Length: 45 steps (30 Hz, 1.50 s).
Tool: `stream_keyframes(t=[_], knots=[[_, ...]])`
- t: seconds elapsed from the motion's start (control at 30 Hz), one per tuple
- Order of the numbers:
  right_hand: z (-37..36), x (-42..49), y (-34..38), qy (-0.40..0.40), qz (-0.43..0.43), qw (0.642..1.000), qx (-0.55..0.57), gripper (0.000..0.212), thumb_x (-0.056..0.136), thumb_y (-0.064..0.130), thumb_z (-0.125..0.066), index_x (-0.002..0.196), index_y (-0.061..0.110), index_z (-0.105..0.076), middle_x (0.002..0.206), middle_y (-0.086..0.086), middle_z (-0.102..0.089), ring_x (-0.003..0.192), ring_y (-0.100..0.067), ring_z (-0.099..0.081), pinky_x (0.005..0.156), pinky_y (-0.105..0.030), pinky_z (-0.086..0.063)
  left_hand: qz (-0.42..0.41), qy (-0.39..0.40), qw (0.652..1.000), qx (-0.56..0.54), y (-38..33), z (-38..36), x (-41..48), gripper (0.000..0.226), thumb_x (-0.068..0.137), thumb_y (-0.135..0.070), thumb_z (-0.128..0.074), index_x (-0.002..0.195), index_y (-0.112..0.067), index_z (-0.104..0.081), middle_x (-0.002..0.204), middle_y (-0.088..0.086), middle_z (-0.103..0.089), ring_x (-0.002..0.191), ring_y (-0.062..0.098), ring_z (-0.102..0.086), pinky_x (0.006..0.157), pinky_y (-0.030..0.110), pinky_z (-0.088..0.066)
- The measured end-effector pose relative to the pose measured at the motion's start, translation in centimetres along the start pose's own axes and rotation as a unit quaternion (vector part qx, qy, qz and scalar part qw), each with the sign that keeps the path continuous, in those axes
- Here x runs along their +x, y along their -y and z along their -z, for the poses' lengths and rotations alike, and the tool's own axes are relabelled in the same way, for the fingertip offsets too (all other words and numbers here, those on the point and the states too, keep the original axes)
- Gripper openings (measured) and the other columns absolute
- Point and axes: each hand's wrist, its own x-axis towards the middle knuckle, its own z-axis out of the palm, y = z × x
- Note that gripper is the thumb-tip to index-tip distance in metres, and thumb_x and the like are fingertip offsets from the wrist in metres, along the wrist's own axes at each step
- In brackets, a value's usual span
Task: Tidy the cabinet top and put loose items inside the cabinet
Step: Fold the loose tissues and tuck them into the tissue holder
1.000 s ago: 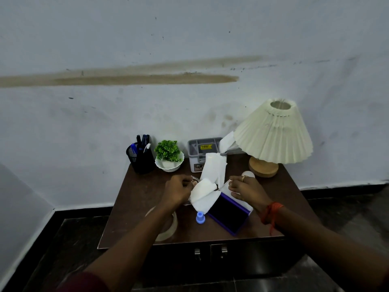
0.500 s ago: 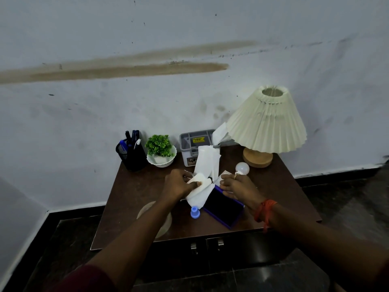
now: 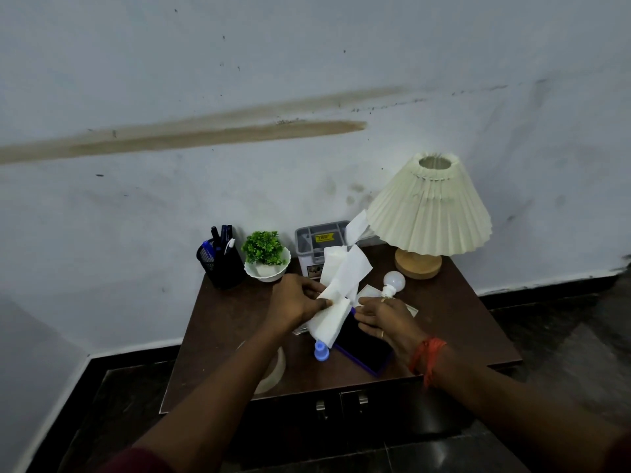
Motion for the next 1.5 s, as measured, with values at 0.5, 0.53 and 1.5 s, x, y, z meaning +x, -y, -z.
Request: stream_keyframes(t=[0.5,0.53,1.5], knots=[[-4.6,-3.9,-1.2,0.029,-0.061,0.991,0.114,0.03,0.098,0.013,-0.042,0.118,-0.004,-0.057,0.109,-0.016,-0.061,0.109,-0.03,-0.059,0.09,-0.037,-0.048,0.002,0.04,0.999,-0.037,-1.1,5.5,-2.2,0.029,0.069,-0.016,-0.084,0.096,-0.009,-0.077,0.091,0.007,-0.076,0.081,0.015,-0.068,0.077,0.029,-0.055],[-4.9,-4.3,-1.2,0.033,-0.063,0.99,0.12,0.028,0.098,0.014,-0.042,0.115,-0.002,-0.057,0.108,-0.016,-0.061,0.106,-0.029,-0.059,0.091,-0.039,-0.048,0.004,0.045,0.998,-0.045,-1.2,5.8,-2.4,0.03,0.069,-0.015,-0.084,0.097,-0.008,-0.077,0.092,0.008,-0.076,0.081,0.015,-0.068,0.079,0.031,-0.055],[-7.5,-8.0,-3.9,0.059,-0.074,0.991,0.1,0.026,0.097,0.026,-0.042,0.093,0.012,-0.064,0.089,-0.004,-0.066,0.079,-0.017,-0.062,0.064,-0.03,-0.049,0.104,0.009,0.984,-0.142,4.1,3.4,-5.3,0.017,0.075,-0.03,-0.08,0.078,-0.013,-0.08,0.082,0.005,-0.076,0.072,0.012,-0.065,0.075,0.035,-0.054]])
